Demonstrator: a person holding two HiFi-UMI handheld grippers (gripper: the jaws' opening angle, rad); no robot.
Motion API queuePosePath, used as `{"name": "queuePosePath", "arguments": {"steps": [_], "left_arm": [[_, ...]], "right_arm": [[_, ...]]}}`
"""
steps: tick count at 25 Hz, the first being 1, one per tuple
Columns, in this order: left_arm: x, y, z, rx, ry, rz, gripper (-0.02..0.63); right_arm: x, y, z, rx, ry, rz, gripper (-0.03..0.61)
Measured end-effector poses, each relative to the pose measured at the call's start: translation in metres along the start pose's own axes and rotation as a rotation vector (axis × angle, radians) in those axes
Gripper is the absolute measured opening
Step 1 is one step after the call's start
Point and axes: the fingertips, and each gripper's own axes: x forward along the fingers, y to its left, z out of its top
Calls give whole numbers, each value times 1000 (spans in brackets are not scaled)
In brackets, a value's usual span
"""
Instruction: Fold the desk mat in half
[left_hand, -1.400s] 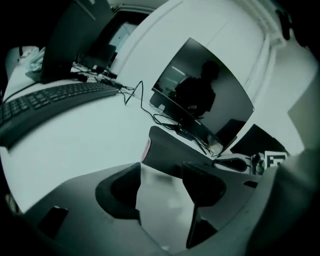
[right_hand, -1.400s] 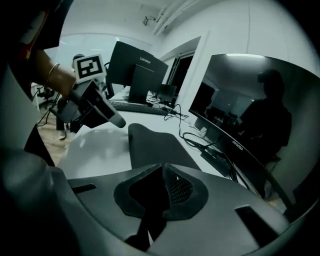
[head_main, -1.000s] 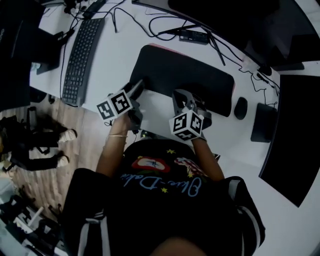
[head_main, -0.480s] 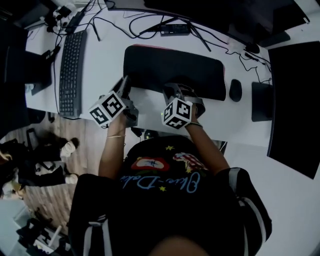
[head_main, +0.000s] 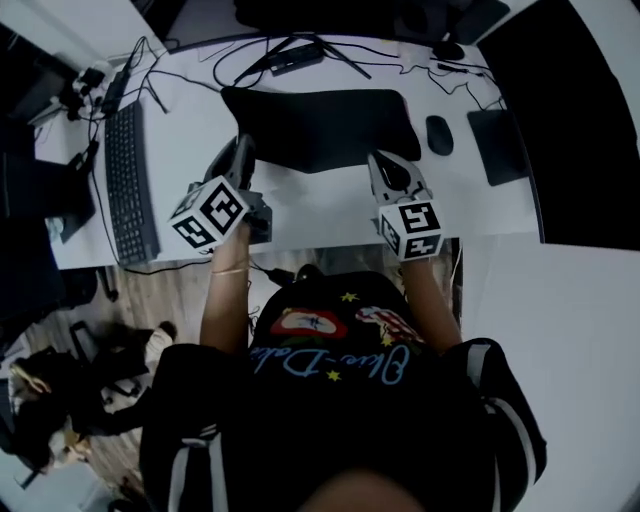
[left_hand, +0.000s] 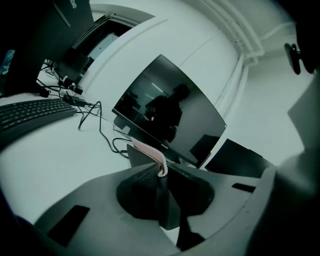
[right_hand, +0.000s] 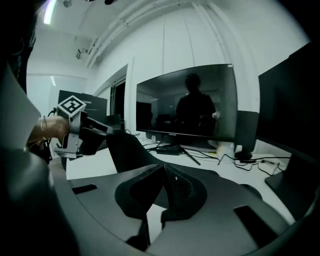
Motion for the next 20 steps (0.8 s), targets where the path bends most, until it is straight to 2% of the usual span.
{"name": "queuePosePath", "arguments": {"steps": [4,9,15,20], "left_arm": [[8,-33,3,61,-3,-51,34],[22,-73,-2,92,6,-94,34],[48,-119,-18,128,6,-102,34],[79,-153,-43,142,33,-95,34]], "right_arm": [[-43,-17,8,52,-50,-61,0],[-67,-37,13,68,-78,-72,0],[-72,-66,27,45,-104,1,0],[-73,-78,38,90,-146,121,0]]}}
